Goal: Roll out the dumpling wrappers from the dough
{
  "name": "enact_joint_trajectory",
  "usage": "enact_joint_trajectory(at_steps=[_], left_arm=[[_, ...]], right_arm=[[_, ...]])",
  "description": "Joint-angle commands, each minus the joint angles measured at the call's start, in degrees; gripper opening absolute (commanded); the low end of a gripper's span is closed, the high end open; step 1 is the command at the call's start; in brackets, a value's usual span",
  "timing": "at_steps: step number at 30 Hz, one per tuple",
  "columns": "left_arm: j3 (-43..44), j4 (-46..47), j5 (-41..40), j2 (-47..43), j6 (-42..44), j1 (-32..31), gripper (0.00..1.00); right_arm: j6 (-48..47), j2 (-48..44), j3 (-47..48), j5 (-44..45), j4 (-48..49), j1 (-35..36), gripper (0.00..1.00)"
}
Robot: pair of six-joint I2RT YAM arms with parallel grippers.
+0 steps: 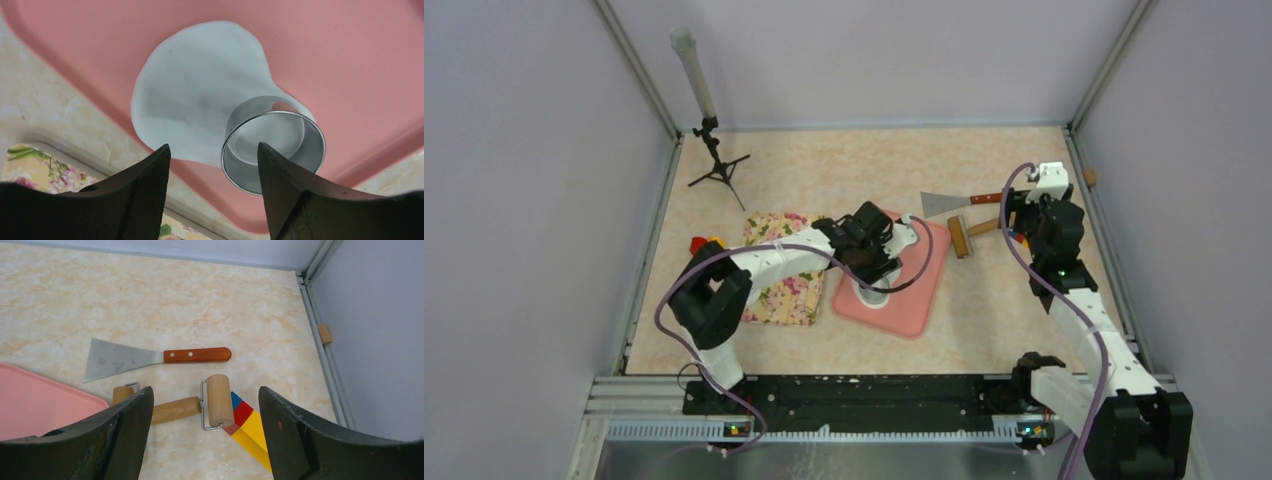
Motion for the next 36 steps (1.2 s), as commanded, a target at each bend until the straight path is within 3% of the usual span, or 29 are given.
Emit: enact_joint_trajectory(at_steps=[1,4,7,8,10,13,14,18,22,30,36], left_arm=[[2.84,-1.23,-0.63,-6.36,0.39,0.03,0.72],[4.65,-3.07,-0.91,-9.69,0.58,0.27,0.86],[4.52,-3.24,0.54,-13.8,0.05,2.71,0.87],[4.11,-3.07,3.16,-15.69,-0.55,4.5,0.83],[2.16,-1.92,11.12,-17.59,-2.54,9.37,0.62],[-0.72,0.37,24.25,-16.62,-5.59,15.76,0.06],[-1.06,0.19,28.03,-15.27,-6.01,17.08,0.0],[-1.49,0.86,43.08,-8.84,-8.06,20.78,0.0],[-1.7,4.34,53.16,-4.06,-12.61,22.7,0.0],[-4.2,7.8,58.84,-2.32,-16.51,23.11,0.0],[-5.31,8.08,59.83,0.11,-16.35,23.17,0.0]], right_arm=[[2.25,0.94,1.56,-4.35,-1.0,-0.51,0.74],[5.34,1.74,2.86,-13.35,-3.31,-0.45,0.68],[10.38,3.22,3.8,-27.78,-4.26,0.34,0.51],[11.9,4.03,3.92,-31.8,-3.96,1.11,0.43],[15.05,6.02,3.85,-39.1,-2.14,3.32,0.26],[19.2,11.24,3.5,-45.28,2.33,8.35,0.0],[20.09,13.46,3.72,-46.49,3.52,10.29,0.0],[23.66,23.77,6.12,-51.6,8.24,15.7,0.0],[29.2,32.4,7.18,-55.76,16.02,17.32,0.0],[34.62,39.23,6.22,-61.96,23.81,19.69,0.0],[32.71,40.5,5.47,-63.86,22.2,21.09,0.0]])
